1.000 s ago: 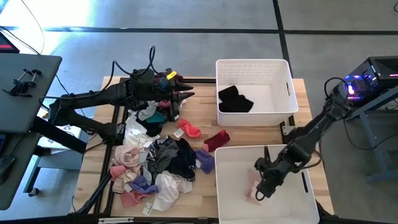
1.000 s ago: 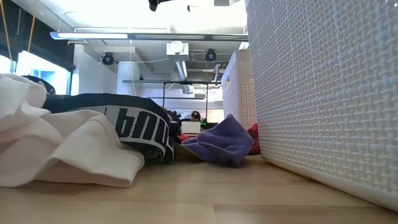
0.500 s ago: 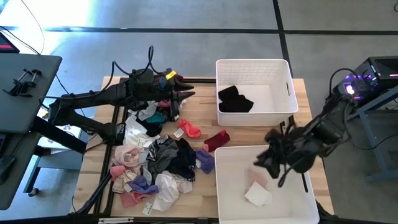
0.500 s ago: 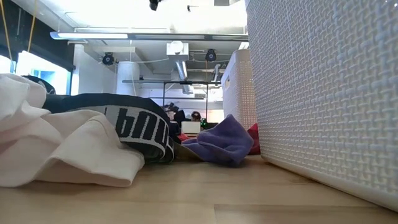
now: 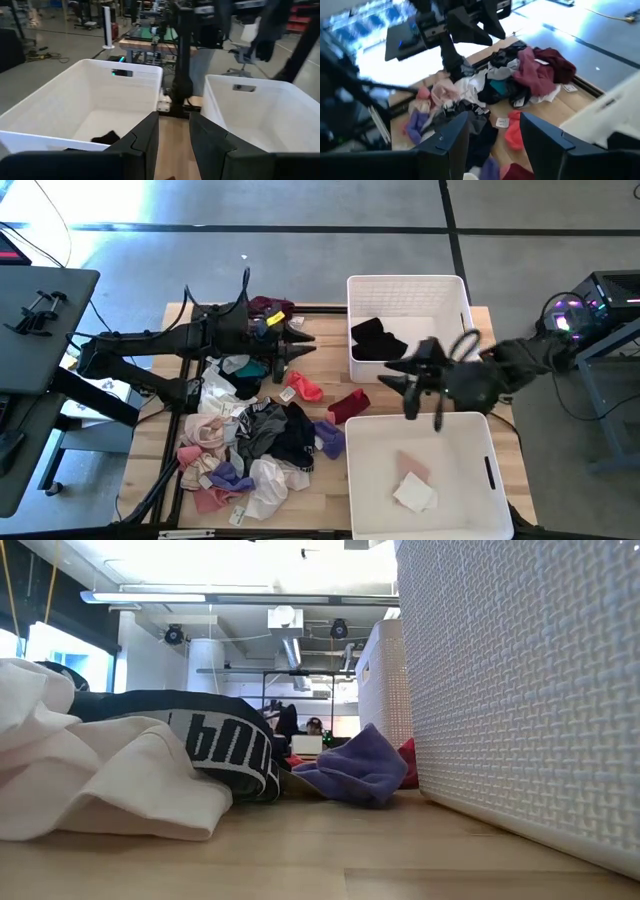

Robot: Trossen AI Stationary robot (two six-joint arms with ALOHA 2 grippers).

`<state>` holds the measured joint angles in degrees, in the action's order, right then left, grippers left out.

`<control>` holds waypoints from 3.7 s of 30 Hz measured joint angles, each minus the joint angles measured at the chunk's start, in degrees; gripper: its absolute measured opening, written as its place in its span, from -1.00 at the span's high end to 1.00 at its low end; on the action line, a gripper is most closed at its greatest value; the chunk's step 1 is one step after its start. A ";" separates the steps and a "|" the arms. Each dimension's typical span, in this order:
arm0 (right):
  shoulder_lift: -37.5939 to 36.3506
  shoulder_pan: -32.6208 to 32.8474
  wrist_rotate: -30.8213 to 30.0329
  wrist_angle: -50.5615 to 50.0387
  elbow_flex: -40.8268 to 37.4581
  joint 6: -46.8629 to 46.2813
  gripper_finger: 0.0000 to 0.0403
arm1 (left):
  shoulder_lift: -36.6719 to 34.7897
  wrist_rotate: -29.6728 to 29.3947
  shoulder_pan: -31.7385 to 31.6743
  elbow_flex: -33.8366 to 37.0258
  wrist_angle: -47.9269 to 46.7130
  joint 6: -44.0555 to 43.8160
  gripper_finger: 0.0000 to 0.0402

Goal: Sort clothes
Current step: Put the red sock into the top bin

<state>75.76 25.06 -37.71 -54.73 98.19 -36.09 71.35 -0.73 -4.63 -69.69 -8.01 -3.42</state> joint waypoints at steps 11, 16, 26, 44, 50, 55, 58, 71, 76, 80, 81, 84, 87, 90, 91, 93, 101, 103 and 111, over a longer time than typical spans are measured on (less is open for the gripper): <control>6.89 -15.11 23.12 6.26 -0.02 18.92 0.19 | 0.23 -0.63 4.05 -0.02 -16.01 -5.44 0.51; 8.07 -18.38 23.29 6.54 1.12 19.29 0.19 | 2.86 -4.18 4.57 1.00 -23.93 -8.29 0.51; 7.42 -18.95 23.29 2.31 6.07 16.56 0.19 | 15.98 -1.21 4.66 13.84 1.27 -2.02 0.51; 7.40 -18.92 23.16 1.72 7.10 10.92 0.19 | 42.53 3.43 6.19 14.71 22.15 -9.43 0.50; 7.40 -18.90 20.52 0.89 7.10 11.04 0.19 | 42.98 1.64 6.26 14.55 19.58 -6.62 0.67; 7.40 -18.92 19.75 -1.64 7.10 11.03 0.19 | 39.52 1.51 5.42 14.80 13.50 -7.81 0.95; 7.46 -18.90 19.73 -2.88 6.14 11.03 0.19 | 35.31 0.59 5.17 15.14 8.36 -6.79 0.96; 7.57 -19.06 20.58 3.29 -8.64 12.12 0.19 | 7.27 -3.63 5.16 14.88 1.36 1.03 0.99; 7.59 -19.06 22.45 13.31 -13.87 13.22 0.19 | 1.09 -4.56 5.16 14.88 2.36 0.29 1.00; 7.59 -19.08 25.82 22.31 -16.11 14.49 0.16 | -0.91 -6.39 5.16 14.88 1.95 -1.00 1.00; 7.59 -19.06 26.07 23.87 -16.33 14.14 0.13 | -1.19 -6.49 5.15 14.88 2.24 -1.35 1.00; 7.59 -19.08 27.08 26.45 -16.52 14.00 0.06 | -1.42 -6.53 5.40 14.88 2.34 -3.19 1.00; 7.80 -19.08 27.25 26.88 -16.52 14.04 -0.02 | -1.29 -6.49 5.56 14.88 2.19 -4.02 1.00; 8.20 -19.08 27.44 26.72 -16.52 14.47 -0.07 | -1.35 -6.49 5.57 14.88 3.04 -4.00 1.00; 8.29 -19.08 27.65 26.60 -16.52 14.98 -0.08 | -1.33 -6.49 5.56 14.88 3.78 -4.00 1.00; 8.79 -19.08 27.75 26.05 -16.55 16.53 -0.08 | -1.34 -6.50 5.56 14.88 5.65 -4.02 1.00; 12.12 -19.08 25.58 26.05 -16.55 17.07 -0.07 | -1.36 -6.50 5.56 14.88 9.87 -4.03 1.00; 12.94 -19.08 24.77 26.49 -16.55 16.83 -0.07 | -1.36 -6.50 5.56 14.88 9.98 -4.59 1.00; 14.08 -19.10 24.40 30.97 -16.55 16.91 0.07 | -1.36 -6.42 5.56 14.88 14.38 -6.00 1.00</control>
<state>89.84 5.96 -13.31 -23.76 81.65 -19.17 70.00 -7.15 0.93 -54.81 6.37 -9.42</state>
